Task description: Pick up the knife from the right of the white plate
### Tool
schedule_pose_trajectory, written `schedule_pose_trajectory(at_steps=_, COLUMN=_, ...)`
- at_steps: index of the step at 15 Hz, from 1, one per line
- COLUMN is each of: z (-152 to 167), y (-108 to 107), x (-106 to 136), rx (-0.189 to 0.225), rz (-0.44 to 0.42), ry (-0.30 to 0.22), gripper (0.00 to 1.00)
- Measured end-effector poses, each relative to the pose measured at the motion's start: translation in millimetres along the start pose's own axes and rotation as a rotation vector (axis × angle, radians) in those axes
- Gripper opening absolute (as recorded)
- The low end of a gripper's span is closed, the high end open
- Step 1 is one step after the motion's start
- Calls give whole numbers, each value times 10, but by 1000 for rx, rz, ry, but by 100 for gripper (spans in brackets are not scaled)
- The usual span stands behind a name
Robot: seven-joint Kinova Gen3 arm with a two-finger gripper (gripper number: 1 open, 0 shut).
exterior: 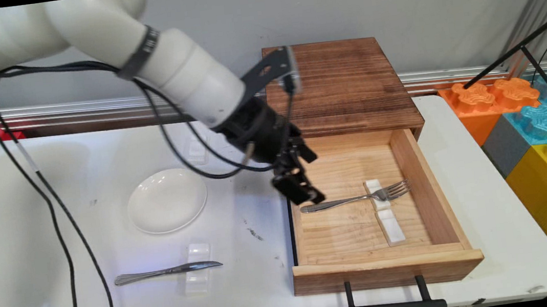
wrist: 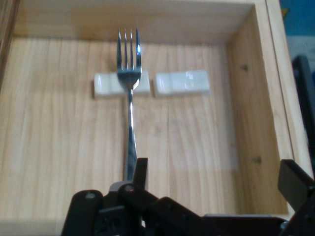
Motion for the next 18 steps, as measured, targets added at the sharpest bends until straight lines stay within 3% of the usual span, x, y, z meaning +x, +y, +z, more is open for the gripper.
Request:
schedule_pose_trajectory(at_steps=11, z=-906, y=132, x=-1009, rx=-56, rz=18, ry=-90, gripper=100)
schedule_pose_trajectory(at_steps=18, z=-1225, y=183, x=-1587, rx=-73, rz=-15, ry=-154, gripper=100)
